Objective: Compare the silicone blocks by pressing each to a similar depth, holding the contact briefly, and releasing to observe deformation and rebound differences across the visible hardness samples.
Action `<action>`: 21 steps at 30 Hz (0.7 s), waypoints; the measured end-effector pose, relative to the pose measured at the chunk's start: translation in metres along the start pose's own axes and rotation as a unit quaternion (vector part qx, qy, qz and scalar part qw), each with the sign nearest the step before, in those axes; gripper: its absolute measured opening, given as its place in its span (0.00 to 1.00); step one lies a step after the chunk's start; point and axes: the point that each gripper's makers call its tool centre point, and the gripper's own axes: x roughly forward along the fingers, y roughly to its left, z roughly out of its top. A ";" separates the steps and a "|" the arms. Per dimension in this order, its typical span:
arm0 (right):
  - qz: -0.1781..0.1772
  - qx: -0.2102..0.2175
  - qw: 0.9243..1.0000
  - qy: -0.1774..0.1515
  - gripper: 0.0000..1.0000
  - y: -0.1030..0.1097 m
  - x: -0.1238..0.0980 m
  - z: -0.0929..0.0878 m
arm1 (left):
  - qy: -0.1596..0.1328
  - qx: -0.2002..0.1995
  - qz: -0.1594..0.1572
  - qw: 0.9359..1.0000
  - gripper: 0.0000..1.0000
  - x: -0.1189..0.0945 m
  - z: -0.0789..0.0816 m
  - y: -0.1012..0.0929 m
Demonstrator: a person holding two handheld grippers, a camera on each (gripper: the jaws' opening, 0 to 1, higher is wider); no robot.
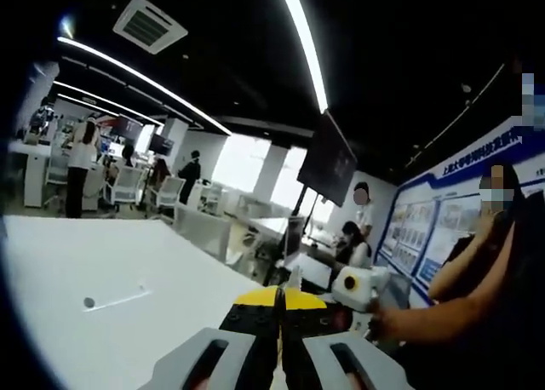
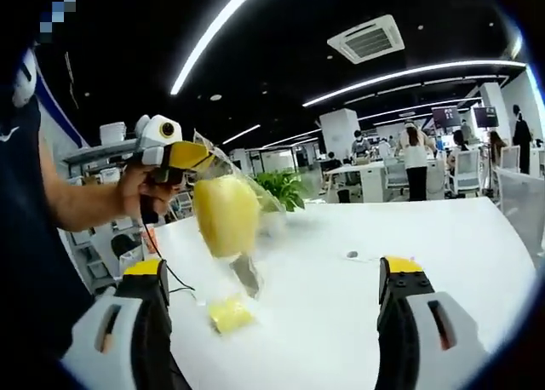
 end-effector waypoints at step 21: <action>-0.089 0.000 0.995 0.039 0.96 -0.035 -0.052 -0.059 | -0.007 -0.049 0.043 0.998 0.00 0.017 -0.037 0.023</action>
